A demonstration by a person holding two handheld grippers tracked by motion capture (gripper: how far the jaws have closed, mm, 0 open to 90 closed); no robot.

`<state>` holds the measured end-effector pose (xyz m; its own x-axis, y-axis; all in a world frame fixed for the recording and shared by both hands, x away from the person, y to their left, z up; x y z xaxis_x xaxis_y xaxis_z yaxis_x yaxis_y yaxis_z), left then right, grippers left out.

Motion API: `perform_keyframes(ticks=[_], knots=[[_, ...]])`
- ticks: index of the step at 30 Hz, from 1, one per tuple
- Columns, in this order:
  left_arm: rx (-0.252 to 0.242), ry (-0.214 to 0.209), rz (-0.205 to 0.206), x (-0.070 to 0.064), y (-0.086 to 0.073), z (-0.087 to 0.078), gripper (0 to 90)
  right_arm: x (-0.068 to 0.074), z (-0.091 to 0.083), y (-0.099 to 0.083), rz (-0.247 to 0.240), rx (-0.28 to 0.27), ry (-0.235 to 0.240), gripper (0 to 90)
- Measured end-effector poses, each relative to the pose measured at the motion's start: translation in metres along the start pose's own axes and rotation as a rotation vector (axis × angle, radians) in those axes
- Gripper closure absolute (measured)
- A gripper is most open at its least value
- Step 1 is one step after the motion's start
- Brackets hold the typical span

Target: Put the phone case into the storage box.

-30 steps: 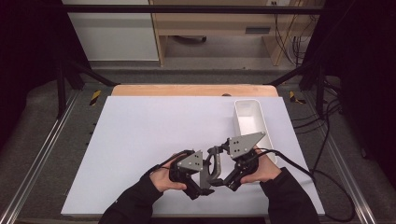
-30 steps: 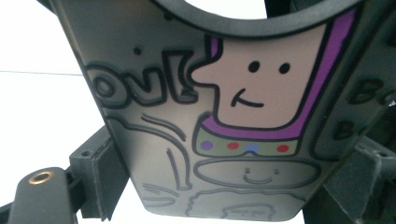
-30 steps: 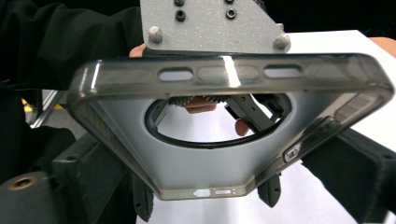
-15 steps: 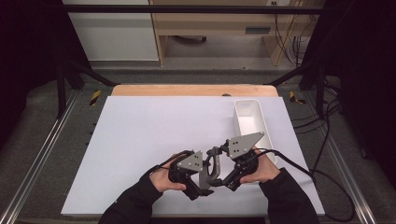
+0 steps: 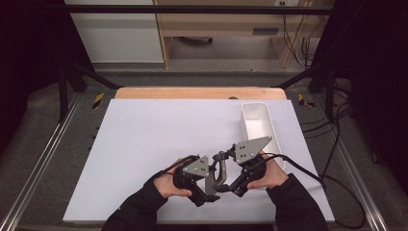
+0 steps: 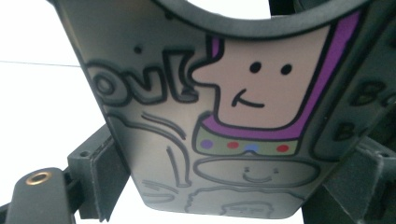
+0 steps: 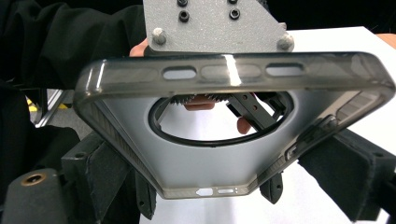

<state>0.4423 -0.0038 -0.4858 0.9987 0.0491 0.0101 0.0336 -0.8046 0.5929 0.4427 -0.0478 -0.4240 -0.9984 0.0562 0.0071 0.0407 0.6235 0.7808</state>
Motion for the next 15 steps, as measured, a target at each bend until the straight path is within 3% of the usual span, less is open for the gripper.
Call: perform_keyframes(ticks=[8,15], knots=[[-0.005,0.004,-0.023,0.001,-0.006,-0.004,5.6,-0.002,-0.005,0.001,0.014,-0.007,-0.01,12.2],[-0.025,0.032,-0.065,0.008,-0.015,-0.015,4.5,-0.009,-0.014,0.004,0.05,-0.019,-0.053,12.1]])
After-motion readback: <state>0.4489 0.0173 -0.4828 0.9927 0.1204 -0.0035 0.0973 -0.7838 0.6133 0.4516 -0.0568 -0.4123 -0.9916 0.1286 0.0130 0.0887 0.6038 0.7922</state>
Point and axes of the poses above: each handheld gripper's, and its own axes: z roughly forward along the jaws, y roughly out of its top, x roughly to its left, the point moved 10 cm from there along z, roughly forward along the jaws, and after that the axes turned 13 degrees about x, right-handed, at the moved point
